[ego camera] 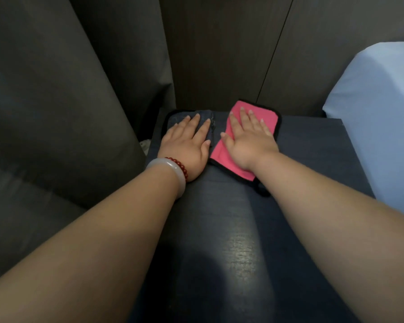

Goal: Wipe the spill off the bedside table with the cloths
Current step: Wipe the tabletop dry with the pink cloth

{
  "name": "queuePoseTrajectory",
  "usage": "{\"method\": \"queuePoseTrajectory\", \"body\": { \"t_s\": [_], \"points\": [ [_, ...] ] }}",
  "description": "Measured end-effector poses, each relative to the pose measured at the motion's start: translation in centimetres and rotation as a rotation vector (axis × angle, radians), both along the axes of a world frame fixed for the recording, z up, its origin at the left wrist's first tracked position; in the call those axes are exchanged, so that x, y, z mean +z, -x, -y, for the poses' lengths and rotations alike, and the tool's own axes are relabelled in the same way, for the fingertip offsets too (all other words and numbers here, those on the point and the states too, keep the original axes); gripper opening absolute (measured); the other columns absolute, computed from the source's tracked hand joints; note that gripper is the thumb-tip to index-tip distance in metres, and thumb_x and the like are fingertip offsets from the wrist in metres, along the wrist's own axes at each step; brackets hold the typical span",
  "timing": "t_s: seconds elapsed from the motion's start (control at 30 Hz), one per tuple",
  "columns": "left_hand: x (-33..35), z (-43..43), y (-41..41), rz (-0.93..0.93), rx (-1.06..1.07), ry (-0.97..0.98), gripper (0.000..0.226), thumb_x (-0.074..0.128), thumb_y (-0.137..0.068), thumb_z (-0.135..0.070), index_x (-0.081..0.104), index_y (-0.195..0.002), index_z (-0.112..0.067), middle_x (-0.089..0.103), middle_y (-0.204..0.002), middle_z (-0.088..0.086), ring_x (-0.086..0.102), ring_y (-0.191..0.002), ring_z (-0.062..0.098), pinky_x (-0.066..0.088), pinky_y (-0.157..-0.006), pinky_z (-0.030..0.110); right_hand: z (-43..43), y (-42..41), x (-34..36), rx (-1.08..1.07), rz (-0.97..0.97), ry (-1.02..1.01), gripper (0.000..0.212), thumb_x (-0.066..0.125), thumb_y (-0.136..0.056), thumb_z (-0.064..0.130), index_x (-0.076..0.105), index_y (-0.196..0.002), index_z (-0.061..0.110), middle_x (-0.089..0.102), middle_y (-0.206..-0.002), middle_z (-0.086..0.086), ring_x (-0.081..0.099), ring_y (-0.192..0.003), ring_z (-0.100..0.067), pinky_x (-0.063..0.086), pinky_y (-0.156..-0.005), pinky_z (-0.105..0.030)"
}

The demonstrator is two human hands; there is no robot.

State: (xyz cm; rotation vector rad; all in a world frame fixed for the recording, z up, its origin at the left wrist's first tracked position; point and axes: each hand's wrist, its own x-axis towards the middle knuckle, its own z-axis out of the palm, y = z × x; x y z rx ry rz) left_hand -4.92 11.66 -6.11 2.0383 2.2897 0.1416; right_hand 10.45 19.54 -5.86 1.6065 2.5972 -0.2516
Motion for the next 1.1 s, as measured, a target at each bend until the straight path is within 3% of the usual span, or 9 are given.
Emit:
{"method": "queuePoseTrajectory", "body": {
  "t_s": [0.2,0.47,0.7,0.87,1.1],
  "points": [
    [0.0,-0.1,0.1,-0.007,0.000,0.017,0.057,0.018,-0.100,-0.044,0.006,-0.153,-0.028,0.005,-0.162,0.000,0.004,-0.147,0.019,0.006,-0.119,0.039,7.9,-2.0,-0.2,0.047,-0.087,-0.046,0.060,0.010,-0.096,0.050,-0.005,-0.150,0.028,-0.014,-0.158,0.004,-0.014,-0.144,-0.014,-0.005,-0.117,-0.039],
    [-0.2,-0.2,0.2,-0.005,-0.009,0.017,0.057,0.017,-0.100,-0.044,0.006,-0.153,-0.028,0.003,-0.162,-0.001,0.003,-0.147,0.019,0.006,-0.119,0.039,-0.1,0.6,-0.1,-0.018,0.005,0.019,0.063,0.010,-0.095,0.052,-0.003,-0.150,0.024,-0.012,-0.159,-0.002,-0.012,-0.145,-0.019,-0.004,-0.117,-0.042],
    [0.5,-0.6,-0.1,-0.007,0.011,0.113,0.057,0.016,-0.100,-0.046,0.000,-0.153,-0.029,-0.004,-0.162,-0.001,-0.002,-0.148,0.020,0.003,-0.119,0.040,14.8,-5.6,0.8,0.054,-0.106,-0.013,0.065,0.010,-0.095,0.054,-0.005,-0.150,0.025,-0.013,-0.158,0.003,-0.018,-0.143,-0.012,-0.002,-0.118,-0.039],
    [1.3,-1.6,-2.6,0.022,-0.026,0.174,0.058,0.015,-0.100,-0.045,-0.003,-0.153,-0.028,-0.010,-0.161,-0.002,-0.010,-0.147,0.020,-0.002,-0.119,0.040,19.5,-8.7,0.3,-0.054,-0.074,-0.043,0.066,0.021,-0.093,0.053,0.012,-0.151,0.022,0.005,-0.159,-0.001,0.001,-0.146,-0.015,0.010,-0.115,-0.041],
    [1.4,-4.9,-8.6,0.084,-0.153,0.202,0.060,0.016,-0.101,-0.043,-0.005,-0.153,-0.025,-0.015,-0.160,-0.001,-0.016,-0.146,0.019,-0.007,-0.117,0.037,21.3,-11.1,0.4,-0.175,-0.069,-0.044,0.072,0.008,-0.091,0.059,0.030,-0.147,0.019,0.025,-0.155,-0.005,0.024,-0.142,-0.021,0.023,-0.111,-0.044]
  ]
}}
